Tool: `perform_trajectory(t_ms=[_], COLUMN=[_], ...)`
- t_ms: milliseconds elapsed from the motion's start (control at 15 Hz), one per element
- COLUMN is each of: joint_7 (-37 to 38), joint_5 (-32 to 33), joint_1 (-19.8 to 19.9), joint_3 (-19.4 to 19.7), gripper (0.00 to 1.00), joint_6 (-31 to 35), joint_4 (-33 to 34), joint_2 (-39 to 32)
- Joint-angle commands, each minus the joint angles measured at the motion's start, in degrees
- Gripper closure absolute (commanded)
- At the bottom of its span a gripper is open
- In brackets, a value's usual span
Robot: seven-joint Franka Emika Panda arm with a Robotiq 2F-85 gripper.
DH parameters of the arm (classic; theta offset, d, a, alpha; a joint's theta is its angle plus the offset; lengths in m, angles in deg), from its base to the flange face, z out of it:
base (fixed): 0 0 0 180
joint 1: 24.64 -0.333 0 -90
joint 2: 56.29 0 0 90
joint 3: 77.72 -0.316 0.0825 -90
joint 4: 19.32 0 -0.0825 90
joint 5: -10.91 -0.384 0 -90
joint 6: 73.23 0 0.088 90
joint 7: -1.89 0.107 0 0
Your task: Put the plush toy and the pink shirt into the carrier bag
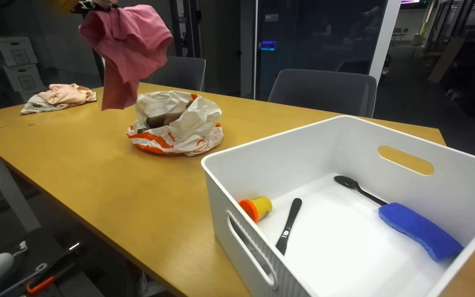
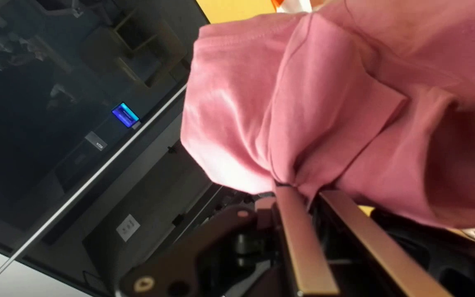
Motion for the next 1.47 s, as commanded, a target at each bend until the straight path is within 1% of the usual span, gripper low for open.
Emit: perform_trajectory(t_ms=[0,67,200,267,400,600,733,867,1000,1400], joint_7=[4.9,1.3,0.3,-0.5,-1.5,0.4,2.8,5.4,9.6,20.7], joint_5=[7.6,5.1,5.9,6.2,7.5,12.3,16.4,19.9,24.4,35.4], joint_1=[3.1,3.6,4.9,4.7,2.7,0.7,0.1,0.1,0.2,0.2], joint_3=[-0.7,-0.6,0.9,2.5,7.4,13.1,15.7,16.9,17.6,17.0], gripper=[0.93,0.93,0.93,0.93,0.92,0.92,0.92,0.92,0.92,0.93], joint_6=[6.7,8.1,11.2,12.9,16.0,19.3,20.6,21.2,21.5,20.7], joint_4=[5.3,5.9,6.5,6.7,7.1,8.0,8.6,9.4,9.6,7.9], joint_2=[-7.7,-9.4,-13.3,-15.5,-20.0,-25.6,-28.4,-30.2,-30.7,-30.6])
